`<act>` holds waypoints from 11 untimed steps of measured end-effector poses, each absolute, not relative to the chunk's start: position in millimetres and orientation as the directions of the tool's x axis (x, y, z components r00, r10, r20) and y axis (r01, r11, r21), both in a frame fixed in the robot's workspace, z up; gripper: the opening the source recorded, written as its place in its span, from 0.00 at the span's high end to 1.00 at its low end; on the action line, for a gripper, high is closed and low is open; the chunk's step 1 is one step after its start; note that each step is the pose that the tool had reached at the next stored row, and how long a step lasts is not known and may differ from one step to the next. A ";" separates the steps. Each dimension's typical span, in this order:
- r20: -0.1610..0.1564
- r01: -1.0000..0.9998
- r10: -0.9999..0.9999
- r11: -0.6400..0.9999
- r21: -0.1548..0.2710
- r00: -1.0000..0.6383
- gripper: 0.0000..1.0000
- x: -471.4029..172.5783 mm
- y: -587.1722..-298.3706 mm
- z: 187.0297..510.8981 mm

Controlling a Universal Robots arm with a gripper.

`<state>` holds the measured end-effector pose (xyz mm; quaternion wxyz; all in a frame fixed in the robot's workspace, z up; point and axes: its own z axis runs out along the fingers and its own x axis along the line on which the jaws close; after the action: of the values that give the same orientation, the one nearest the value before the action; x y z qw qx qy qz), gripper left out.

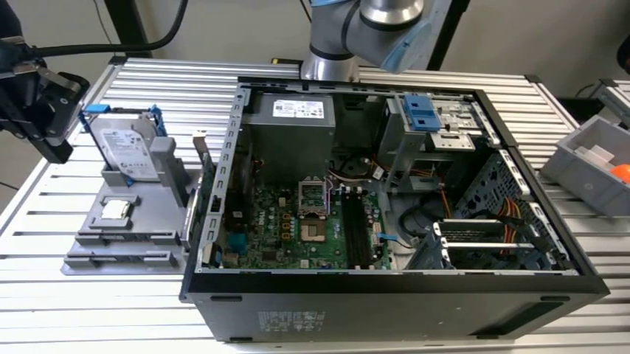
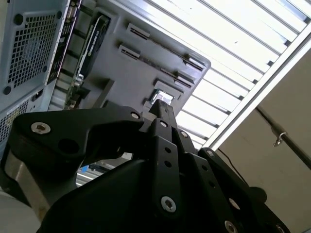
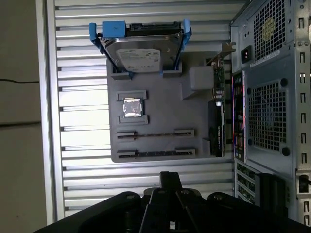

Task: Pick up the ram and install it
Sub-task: 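Pick up the ram and move it above insertion slot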

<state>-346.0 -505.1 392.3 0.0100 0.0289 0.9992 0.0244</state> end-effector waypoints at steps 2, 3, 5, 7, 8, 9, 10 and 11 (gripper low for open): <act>-0.019 0.057 0.058 0.997 0.049 -0.998 1.00 -346.0 -505.1 392.3; -0.018 0.057 0.058 0.997 0.049 -0.998 1.00 -346.0 -505.1 392.3; -0.018 0.057 0.058 0.997 0.049 -0.998 1.00 -346.0 -505.1 392.3; -0.019 0.057 0.058 0.997 0.049 -0.998 1.00 -346.0 -505.1 392.3; -0.018 0.057 0.058 0.997 0.049 -0.998 1.00 -346.0 -505.1 392.3; -0.018 0.057 0.058 0.997 0.049 -0.998 1.00 -346.0 -505.1 392.3; -0.019 0.057 0.058 0.997 0.049 -0.998 1.00 -346.0 -505.1 392.3; -0.018 0.057 0.058 0.997 0.049 -0.998 1.00 -346.0 -505.1 392.3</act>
<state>-346.0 -505.1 392.3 0.0099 0.0289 0.9992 0.0244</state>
